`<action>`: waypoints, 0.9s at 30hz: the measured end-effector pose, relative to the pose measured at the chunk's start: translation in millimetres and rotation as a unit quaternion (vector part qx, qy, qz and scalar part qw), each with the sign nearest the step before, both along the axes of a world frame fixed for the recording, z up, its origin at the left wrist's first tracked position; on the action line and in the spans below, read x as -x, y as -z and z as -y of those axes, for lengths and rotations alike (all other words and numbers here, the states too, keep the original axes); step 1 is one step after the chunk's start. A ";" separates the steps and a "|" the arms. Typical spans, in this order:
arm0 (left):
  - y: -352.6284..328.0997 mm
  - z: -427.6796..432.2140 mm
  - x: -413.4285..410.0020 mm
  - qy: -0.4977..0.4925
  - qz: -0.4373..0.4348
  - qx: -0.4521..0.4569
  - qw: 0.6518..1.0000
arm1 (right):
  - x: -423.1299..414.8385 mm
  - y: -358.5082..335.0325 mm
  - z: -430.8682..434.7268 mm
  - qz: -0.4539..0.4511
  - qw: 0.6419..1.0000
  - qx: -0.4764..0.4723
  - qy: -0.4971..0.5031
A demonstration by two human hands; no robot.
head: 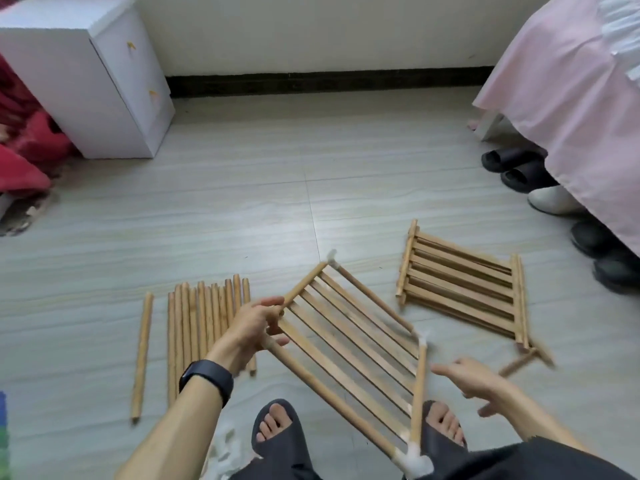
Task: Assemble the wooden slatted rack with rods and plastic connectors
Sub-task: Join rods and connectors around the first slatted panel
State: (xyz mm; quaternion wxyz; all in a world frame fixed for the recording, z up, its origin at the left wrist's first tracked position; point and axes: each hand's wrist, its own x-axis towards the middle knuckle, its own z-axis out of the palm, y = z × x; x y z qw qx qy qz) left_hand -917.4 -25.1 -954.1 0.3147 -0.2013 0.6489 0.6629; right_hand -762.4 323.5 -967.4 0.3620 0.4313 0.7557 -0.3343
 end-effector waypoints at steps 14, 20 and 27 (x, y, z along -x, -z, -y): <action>84.5 42.7 3.7 -0.227 0.063 0.035 0.971 | 86.7 109.1 46.3 -0.147 0.983 0.065 0.086; 115.0 53.0 15.8 -0.197 0.059 0.125 0.971 | 127.5 129.4 47.6 -0.181 0.982 0.035 0.034; 145.0 7.9 11.8 0.183 -0.008 0.332 0.925 | 165.7 142.9 8.0 -0.180 0.982 -0.048 -0.032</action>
